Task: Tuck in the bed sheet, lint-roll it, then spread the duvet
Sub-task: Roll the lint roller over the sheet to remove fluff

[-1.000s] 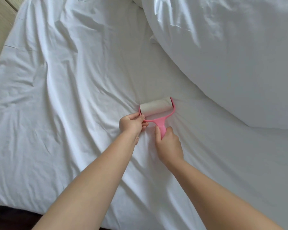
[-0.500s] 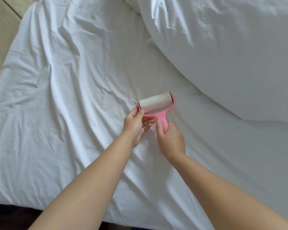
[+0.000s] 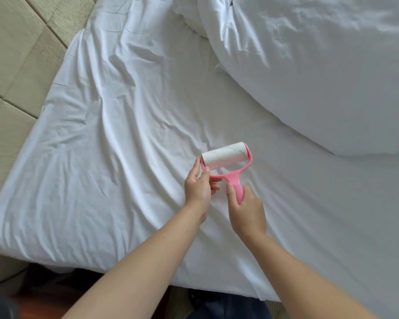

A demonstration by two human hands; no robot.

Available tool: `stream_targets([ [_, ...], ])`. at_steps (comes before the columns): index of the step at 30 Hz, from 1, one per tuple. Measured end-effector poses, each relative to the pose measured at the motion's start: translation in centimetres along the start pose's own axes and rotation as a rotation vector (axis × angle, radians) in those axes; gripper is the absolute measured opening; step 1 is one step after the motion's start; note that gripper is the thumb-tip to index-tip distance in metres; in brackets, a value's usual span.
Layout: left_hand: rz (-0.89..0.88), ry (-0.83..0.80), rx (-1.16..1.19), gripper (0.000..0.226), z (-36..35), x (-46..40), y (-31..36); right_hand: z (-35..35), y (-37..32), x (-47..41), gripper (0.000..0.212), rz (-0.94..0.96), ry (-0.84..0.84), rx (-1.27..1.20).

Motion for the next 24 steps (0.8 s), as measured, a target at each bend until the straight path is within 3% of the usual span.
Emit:
stream_targets([
  [4, 0.059, -0.055, -0.108, 0.042, -0.9, 1.8, -3.3, 1.0, 4.3, 1.4, 0.044, -0.130, -0.044, 0.049],
  [7, 0.095, -0.035, -0.170, 0.040, -1.2, 1.6, -4.5, 0.5, 5.2, 0.8, 0.047, -0.115, -0.148, 0.133],
  [24, 0.170, 0.086, -0.116, 0.041, -5.2, -7.8, 0.4, -5.4, -0.4, -9.0, 0.047, -0.165, -0.396, -0.043],
])
Point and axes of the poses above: each hand's wrist, its own x-axis away from the middle knuckle, its own z-axis out of the back of the hand, y = z × x, the point moved 6 cm from there along -x, towards the middle knuckle, and after that the axes turned 15 degrees about y, right-handed, at the moved point
